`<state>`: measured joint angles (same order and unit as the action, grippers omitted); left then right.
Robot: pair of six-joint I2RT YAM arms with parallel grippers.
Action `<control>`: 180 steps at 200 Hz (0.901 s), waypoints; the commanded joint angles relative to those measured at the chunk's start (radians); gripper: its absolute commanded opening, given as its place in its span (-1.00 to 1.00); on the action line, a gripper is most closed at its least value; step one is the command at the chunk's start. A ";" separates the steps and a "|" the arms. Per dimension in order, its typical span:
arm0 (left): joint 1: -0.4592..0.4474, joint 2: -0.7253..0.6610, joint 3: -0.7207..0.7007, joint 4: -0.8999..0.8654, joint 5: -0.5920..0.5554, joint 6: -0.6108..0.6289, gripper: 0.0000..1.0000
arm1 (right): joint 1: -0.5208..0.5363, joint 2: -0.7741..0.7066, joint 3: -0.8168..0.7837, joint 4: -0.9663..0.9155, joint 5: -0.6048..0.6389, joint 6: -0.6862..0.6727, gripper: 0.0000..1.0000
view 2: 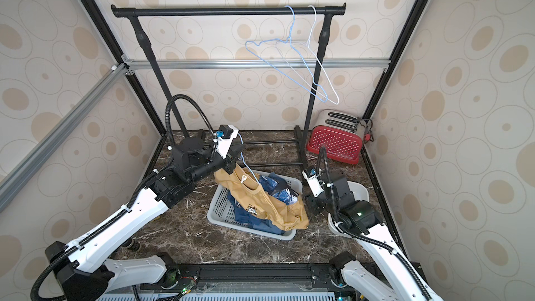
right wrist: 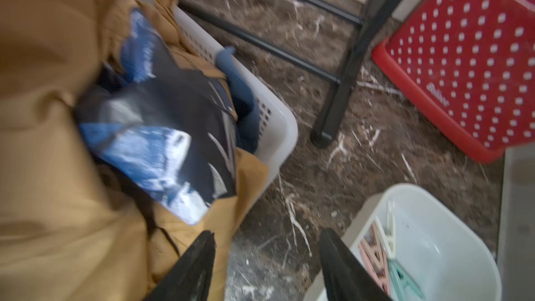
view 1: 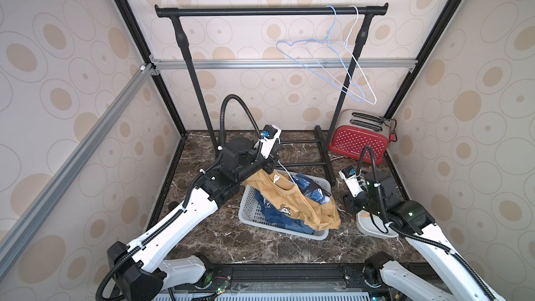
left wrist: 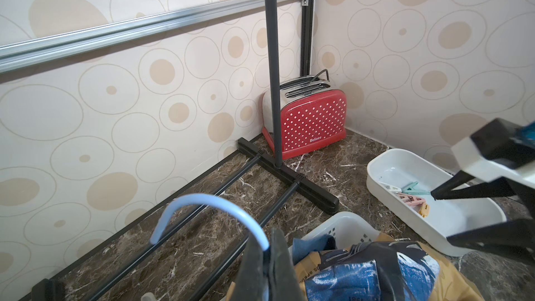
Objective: Remove the clothespins securing t-shirts to the hanger
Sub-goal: Adjust the hanger.
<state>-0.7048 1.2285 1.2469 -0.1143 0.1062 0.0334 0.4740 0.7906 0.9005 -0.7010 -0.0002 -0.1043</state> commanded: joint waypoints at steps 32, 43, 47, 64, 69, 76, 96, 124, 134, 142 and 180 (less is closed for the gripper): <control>-0.101 0.102 0.170 -0.034 -0.181 0.056 -1.00 | 0.137 0.113 0.194 0.199 -0.114 0.018 0.23; -0.116 0.124 0.202 -0.047 -0.207 0.064 -1.00 | 0.163 0.153 0.240 0.228 -0.165 0.029 0.24; -0.121 0.132 0.212 -0.050 -0.215 0.066 -1.00 | 0.173 0.169 0.252 0.244 -0.178 0.038 0.24; -0.132 0.156 0.244 -0.054 -0.241 0.070 -1.00 | 0.187 0.232 0.278 0.344 -0.236 0.106 0.26; -0.134 0.160 0.253 -0.056 -0.245 0.070 -1.00 | 0.188 0.250 0.283 0.374 -0.254 0.128 0.26; -0.134 0.165 0.264 -0.062 -0.250 0.071 -1.00 | 0.187 0.277 0.290 0.417 -0.267 0.158 0.26; -0.137 0.168 0.291 -0.084 -0.265 0.072 -1.00 | 0.188 0.348 0.316 0.489 -0.291 0.211 0.23; -0.136 0.161 0.303 -0.094 -0.268 0.069 -1.00 | 0.188 0.416 0.311 0.604 -0.337 0.255 0.09; -0.136 0.158 0.304 -0.095 -0.267 0.067 -1.00 | 0.188 0.432 0.312 0.634 -0.336 0.260 0.01; -0.137 0.157 0.303 -0.096 -0.267 0.065 -1.00 | 0.188 0.447 0.315 0.659 -0.343 0.270 -0.04; -0.137 0.147 0.295 -0.095 -0.260 0.059 -1.00 | 0.188 0.521 0.355 0.719 -0.385 0.306 -0.28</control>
<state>-0.8333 1.4025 1.4990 -0.2161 -0.1421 0.0769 0.6571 1.2774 1.2064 -0.0753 -0.3412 0.1604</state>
